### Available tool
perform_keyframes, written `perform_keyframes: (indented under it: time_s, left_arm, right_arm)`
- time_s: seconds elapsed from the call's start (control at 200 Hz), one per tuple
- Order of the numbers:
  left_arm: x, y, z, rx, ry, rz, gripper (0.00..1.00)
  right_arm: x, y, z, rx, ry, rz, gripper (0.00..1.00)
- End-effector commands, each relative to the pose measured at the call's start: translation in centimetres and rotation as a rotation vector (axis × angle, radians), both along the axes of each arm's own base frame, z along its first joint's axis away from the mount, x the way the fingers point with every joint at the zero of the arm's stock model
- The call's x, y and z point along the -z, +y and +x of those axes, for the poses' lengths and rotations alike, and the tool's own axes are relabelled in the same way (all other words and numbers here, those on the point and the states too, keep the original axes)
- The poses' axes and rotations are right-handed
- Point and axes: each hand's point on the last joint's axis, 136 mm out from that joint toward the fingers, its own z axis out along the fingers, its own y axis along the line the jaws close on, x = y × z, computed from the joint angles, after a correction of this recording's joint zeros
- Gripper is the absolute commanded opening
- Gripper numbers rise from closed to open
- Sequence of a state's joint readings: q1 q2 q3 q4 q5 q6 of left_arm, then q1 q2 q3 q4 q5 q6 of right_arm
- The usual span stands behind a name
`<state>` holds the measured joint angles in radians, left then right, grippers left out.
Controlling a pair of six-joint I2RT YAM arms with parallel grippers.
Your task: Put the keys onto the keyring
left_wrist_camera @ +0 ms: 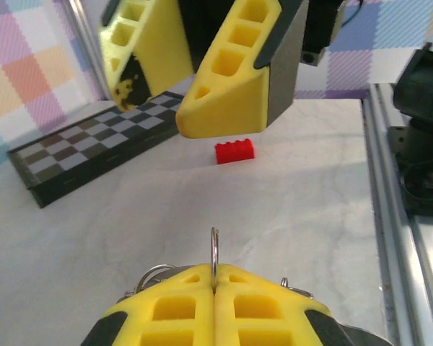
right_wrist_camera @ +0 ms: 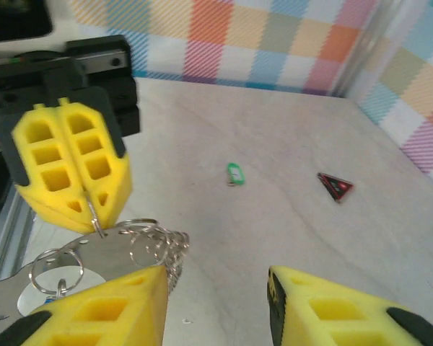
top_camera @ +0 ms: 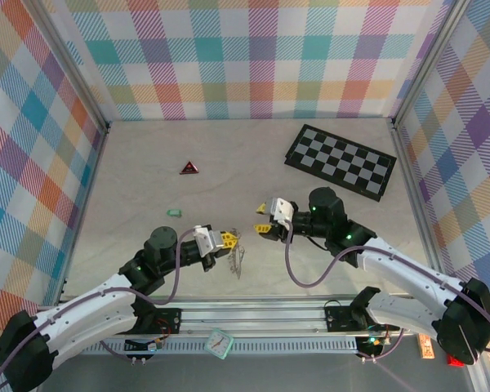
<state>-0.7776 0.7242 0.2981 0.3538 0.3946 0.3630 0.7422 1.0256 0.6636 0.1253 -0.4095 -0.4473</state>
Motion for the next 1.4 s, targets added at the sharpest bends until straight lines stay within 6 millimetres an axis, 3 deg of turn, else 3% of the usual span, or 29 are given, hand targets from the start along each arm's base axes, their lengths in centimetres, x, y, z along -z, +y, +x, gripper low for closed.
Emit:
perform_keyframes:
  time_s: [0.0, 0.17, 0.315, 0.555, 0.795, 0.955, 1.16, 1.395]
  left_arm:
    - [-2.8, 0.7, 1.0, -0.083, -0.042, -0.024, 0.00]
    - [-4.4, 2.9, 3.0, -0.260, -0.024, 0.013, 0.00]
    - [-6.4, 4.9, 3.3, -0.356, -0.018, 0.012, 0.00]
    - [-8.6, 10.7, 5.5, -0.667, -0.005, 0.007, 0.00]
    - [-8.8, 16.7, 7.2, -0.929, 0.022, 0.009, 0.00]
    - [-7.8, 20.1, 8.6, -1.065, 0.054, 0.019, 0.00]
    - [-7.5, 25.2, 9.7, -1.272, 0.105, -0.106, 0.00]
    - [-7.2, 28.0, 10.3, -1.374, 0.122, -0.212, 0.00]
  right_arm:
    - [-0.1, -0.2, 1.1, 0.082, 0.058, 0.031, 0.41]
    - [0.7, 0.2, 2.9, 0.163, 0.146, 0.029, 0.42]
    - [1.7, 1.4, 3.9, 0.174, 0.214, 0.002, 0.41]
    - [3.2, 3.7, 6.0, 0.234, 0.310, -0.012, 0.41]
    - [6.5, 9.4, 6.5, 0.236, 0.452, -0.108, 0.40]
    - [9.3, 13.3, 6.9, 0.234, 0.518, -0.161, 0.39]
    - [12.8, 17.3, 8.2, 0.276, 0.588, -0.182, 0.39]
    - [15.3, 21.3, 10.3, 0.334, 0.614, -0.192, 0.40]
